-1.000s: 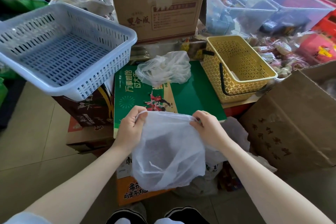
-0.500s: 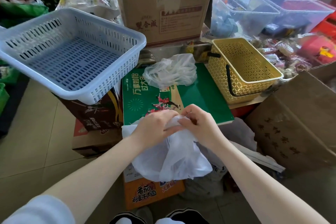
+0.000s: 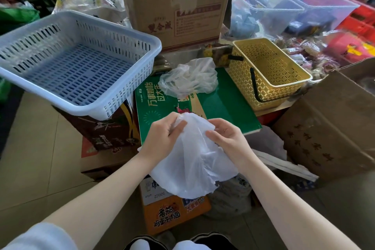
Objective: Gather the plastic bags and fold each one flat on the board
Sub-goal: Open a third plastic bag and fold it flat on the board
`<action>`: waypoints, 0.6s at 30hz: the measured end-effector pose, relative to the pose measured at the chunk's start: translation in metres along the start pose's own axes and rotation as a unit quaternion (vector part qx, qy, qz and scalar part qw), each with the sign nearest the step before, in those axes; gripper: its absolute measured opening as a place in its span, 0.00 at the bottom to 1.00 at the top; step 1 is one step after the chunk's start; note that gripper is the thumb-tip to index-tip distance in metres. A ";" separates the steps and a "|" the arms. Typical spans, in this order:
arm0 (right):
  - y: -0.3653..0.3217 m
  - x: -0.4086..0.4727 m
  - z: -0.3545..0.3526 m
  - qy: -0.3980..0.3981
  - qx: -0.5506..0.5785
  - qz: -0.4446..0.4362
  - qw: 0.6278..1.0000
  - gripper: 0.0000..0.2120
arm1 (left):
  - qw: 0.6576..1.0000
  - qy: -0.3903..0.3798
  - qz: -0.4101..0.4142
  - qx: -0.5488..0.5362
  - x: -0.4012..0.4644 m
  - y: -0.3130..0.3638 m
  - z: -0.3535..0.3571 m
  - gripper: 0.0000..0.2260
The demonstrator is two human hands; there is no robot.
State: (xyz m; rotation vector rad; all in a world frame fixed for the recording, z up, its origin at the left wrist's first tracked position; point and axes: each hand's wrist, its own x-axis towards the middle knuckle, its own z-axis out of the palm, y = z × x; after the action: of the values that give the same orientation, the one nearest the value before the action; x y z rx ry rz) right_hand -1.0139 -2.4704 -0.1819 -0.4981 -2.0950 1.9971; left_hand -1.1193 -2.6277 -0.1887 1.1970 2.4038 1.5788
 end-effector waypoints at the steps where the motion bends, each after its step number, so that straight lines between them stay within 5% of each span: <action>1: 0.000 0.001 0.003 0.012 -0.016 -0.001 1.000 0.14 | 1.000 -0.004 0.007 0.001 -0.002 -0.003 0.001 0.20; 4: 0.003 0.005 0.003 0.041 -0.077 0.047 0.995 0.09 | 0.999 -0.030 0.031 0.012 -0.007 -0.012 0.000 0.19; 9: 0.007 0.010 -0.004 0.073 -0.105 0.121 0.984 0.21 | 0.991 -0.121 0.057 0.019 -0.017 -0.025 -0.004 0.17; 13: 0.004 0.010 0.012 0.105 -0.195 0.063 0.973 0.17 | 0.989 -0.148 -0.003 0.009 -0.019 -0.032 -0.008 0.17; 16: -0.005 0.010 0.016 0.103 -0.239 -0.036 0.965 0.15 | 0.966 -0.223 -0.091 -0.089 -0.017 -0.028 -0.020 0.08; 18: -0.011 0.012 0.017 0.075 -0.264 -0.069 0.959 0.14 | 0.952 -0.238 -0.122 -0.147 -0.009 -0.022 -0.022 0.20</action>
State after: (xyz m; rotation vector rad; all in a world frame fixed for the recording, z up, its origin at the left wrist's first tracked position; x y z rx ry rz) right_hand -1.0325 -2.4822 -0.1731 -0.5469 -2.4760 1.2656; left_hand -1.1348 -2.6545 -0.1982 1.0286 1.8542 1.3251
